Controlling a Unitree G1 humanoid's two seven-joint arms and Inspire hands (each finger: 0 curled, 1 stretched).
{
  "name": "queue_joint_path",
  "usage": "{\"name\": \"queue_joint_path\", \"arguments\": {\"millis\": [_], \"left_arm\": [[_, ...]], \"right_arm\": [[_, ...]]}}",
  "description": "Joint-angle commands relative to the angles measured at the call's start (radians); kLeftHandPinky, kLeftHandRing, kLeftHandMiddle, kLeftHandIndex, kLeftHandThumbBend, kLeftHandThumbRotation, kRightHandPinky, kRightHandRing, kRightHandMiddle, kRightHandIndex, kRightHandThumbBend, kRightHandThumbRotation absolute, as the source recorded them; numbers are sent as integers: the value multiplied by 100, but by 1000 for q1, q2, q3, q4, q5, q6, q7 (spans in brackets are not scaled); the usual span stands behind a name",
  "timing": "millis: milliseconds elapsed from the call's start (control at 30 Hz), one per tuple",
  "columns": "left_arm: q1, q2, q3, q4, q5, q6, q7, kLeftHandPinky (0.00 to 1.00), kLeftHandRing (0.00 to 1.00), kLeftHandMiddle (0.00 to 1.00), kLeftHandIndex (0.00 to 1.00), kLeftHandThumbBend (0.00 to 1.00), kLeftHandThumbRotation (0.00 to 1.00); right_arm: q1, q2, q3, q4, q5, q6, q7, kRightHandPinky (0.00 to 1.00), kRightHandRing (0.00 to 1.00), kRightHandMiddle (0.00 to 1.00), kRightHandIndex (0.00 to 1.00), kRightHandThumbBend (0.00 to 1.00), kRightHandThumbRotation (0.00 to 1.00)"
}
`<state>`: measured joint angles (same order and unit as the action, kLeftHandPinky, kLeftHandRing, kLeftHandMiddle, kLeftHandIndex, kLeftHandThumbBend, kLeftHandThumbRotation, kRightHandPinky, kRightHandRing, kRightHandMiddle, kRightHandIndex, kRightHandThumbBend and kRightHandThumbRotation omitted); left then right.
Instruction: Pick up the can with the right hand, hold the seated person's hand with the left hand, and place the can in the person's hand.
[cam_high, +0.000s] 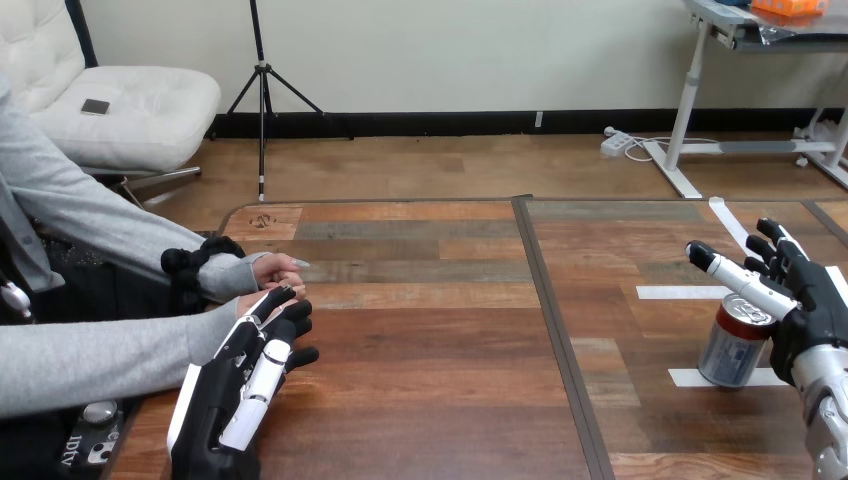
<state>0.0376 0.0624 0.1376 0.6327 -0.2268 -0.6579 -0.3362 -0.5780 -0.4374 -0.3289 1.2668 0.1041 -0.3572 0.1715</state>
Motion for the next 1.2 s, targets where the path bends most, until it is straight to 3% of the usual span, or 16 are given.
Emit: {"name": "queue_joint_path", "arguments": {"millis": [0,267,467,867,1167], "left_arm": [[-55,4,5,-37,-3,-15,-4,74,84,82,84,40,63],[-56,5,5,-35,1,-21,-1,74,83,81,84,40,63],[-57,2,5,-34,4,-24,4,73,83,81,84,41,63],[-56,3,4,-37,4,-22,5,73,83,81,84,43,64],[-56,3,6,-38,-5,-19,-2,74,84,81,84,40,64]], "right_arm": [[-15,15,-4,-2,11,0,2,98,98,97,97,100,23],[-8,14,14,-4,-10,3,-25,97,97,96,96,100,25],[-6,17,-1,-2,13,8,-3,98,98,96,97,100,24],[5,11,14,-7,1,18,5,100,100,98,98,100,28],[27,10,29,-14,-13,-7,4,97,99,98,99,100,37]]}}
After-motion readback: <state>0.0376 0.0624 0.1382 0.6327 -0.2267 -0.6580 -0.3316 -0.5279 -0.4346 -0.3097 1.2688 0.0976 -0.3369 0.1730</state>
